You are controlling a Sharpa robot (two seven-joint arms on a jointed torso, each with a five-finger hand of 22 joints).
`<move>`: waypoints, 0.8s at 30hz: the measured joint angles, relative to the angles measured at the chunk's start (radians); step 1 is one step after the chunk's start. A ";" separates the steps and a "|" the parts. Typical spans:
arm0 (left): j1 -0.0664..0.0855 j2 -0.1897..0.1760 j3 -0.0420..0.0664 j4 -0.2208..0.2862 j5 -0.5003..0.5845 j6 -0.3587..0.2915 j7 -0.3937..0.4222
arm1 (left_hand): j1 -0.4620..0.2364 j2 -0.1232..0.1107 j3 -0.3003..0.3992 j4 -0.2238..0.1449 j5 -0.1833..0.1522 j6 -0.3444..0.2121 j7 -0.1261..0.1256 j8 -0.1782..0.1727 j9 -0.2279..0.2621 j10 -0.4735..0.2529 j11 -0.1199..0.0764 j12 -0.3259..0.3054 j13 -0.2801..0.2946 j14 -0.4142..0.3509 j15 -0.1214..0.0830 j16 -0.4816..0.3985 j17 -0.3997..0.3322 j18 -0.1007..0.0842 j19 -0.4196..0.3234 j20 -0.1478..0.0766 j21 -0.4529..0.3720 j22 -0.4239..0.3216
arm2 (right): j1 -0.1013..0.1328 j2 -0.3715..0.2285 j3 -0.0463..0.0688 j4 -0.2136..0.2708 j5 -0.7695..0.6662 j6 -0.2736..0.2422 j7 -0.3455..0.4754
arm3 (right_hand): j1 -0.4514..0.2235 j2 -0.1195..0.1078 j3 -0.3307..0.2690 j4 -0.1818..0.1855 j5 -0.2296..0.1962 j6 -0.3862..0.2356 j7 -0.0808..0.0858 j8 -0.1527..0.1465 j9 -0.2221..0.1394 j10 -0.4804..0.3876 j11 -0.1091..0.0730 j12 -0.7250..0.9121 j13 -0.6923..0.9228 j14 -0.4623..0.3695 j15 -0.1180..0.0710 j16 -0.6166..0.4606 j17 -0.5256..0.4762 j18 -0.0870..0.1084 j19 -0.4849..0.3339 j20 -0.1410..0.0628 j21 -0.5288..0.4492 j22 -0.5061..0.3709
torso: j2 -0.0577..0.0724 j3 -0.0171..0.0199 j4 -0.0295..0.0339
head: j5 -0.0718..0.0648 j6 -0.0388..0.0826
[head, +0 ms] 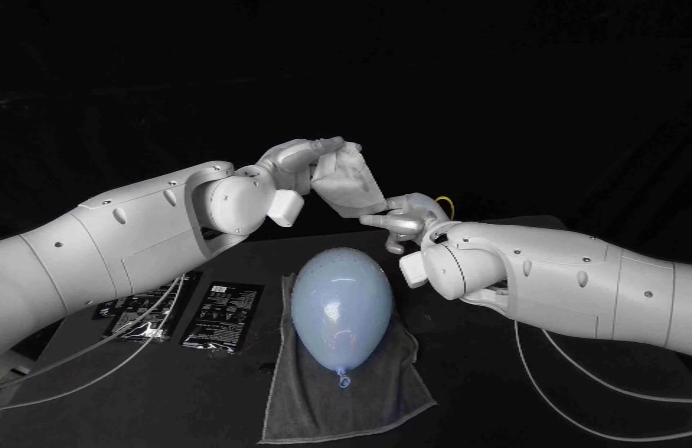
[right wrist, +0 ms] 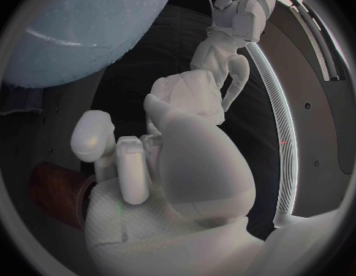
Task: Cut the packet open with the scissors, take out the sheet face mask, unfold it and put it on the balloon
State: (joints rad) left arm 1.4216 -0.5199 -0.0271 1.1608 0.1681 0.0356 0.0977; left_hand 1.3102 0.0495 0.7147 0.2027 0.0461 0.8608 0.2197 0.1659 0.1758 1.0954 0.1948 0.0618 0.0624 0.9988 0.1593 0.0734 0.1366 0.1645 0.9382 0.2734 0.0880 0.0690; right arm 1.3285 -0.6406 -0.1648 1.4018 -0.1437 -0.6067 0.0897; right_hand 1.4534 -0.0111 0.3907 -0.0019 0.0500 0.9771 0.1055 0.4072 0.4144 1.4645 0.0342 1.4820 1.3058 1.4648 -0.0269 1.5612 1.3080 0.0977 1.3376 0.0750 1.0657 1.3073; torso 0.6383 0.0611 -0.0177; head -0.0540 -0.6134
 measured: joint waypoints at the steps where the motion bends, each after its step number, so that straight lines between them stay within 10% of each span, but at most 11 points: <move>1: 0.000 0.000 0.000 -0.001 0.000 0.000 0.000 | 0.000 0.000 0.000 0.000 0.000 0.000 0.000 0.000 0.000 0.000 0.000 0.000 0.000 0.000 0.000 0.000 0.000 0.003 0.000 0.000 0.000 0.000 | 0.000 -0.001 0.000 0.000 -0.002 0.000 -0.003 | -0.030 -0.004 0.047 -0.025 0.000 -0.002 0.002 0.017 0.008 0.000 0.000 0.001 -0.009 0.000 0.000 0.002 0.000 0.000 0.002 -0.002 0.005 0.001 | 0.000 0.0000 -0.0001 | 0.000 0.000; 9: 0.000 -0.001 0.000 -0.006 -0.002 0.000 0.000 | 0.000 0.000 0.000 0.000 0.000 0.000 0.000 0.000 0.001 0.000 0.000 0.000 0.000 0.000 0.000 0.000 0.000 0.014 0.000 0.000 0.000 0.000 | 0.000 -0.016 0.000 0.008 -0.024 0.001 -0.017 | -0.143 -0.038 0.206 -0.099 0.000 -0.007 0.003 0.073 0.034 0.000 0.000 0.012 0.003 0.001 -0.006 0.005 -0.001 0.000 0.005 -0.005 0.009 0.001 | 0.000 0.0000 -0.0001 | -0.001 -0.001; 15: 0.000 -0.002 0.000 -0.007 -0.003 0.000 0.000 | 0.000 0.000 0.000 0.000 0.000 0.000 0.000 0.000 0.001 0.000 0.000 0.000 0.000 -0.002 0.002 0.000 0.000 0.014 0.000 0.000 0.000 0.000 | 0.000 -0.026 0.000 0.013 -0.040 0.006 -0.026 | -0.189 -0.053 0.216 -0.106 0.000 -0.037 0.003 0.076 0.037 0.000 -0.001 0.002 0.003 0.000 -0.008 0.005 -0.001 0.000 0.001 -0.005 -0.019 0.001 | 0.000 -0.0001 0.0000 | -0.002 0.001; 24: 0.000 -0.004 0.000 -0.007 -0.003 0.000 0.000 | -0.006 -0.022 -0.007 -0.007 0.000 0.000 0.000 0.000 0.001 -0.012 0.002 0.000 0.000 -0.009 0.002 0.000 -0.001 0.014 0.000 0.000 0.000 0.000 | 0.000 -0.060 0.000 0.033 -0.083 0.024 -0.041 | -0.278 -0.133 0.104 -0.091 0.000 -0.243 0.078 -0.055 -0.037 -0.112 0.064 -0.160 0.002 0.000 0.047 -0.041 0.000 0.031 -0.120 0.047 -0.243 -0.094 | 0.000 -0.0003 -0.0001 | -0.001 0.005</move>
State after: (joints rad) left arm 1.4216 -0.5244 -0.0273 1.1541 0.1646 0.0361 0.0980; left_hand 1.3037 0.0271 0.7078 0.1957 0.0462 0.8606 0.2195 0.1659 0.1767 1.0829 0.1966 0.0618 0.0624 0.9893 0.1614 0.0734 0.1353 0.1780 0.9382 0.2734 0.0880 0.0690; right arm 1.3288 -0.7001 -0.1651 1.4346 -0.2271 -0.5827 0.0485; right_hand 1.1753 -0.1445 0.4951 -0.0927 0.0500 0.7336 0.1839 0.3522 0.3776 1.3527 0.0979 1.3224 1.3082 1.4647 0.0200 1.5198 1.3082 0.1287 1.2178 0.1224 0.8226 1.2138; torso 0.6378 0.0608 -0.0178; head -0.0547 -0.6084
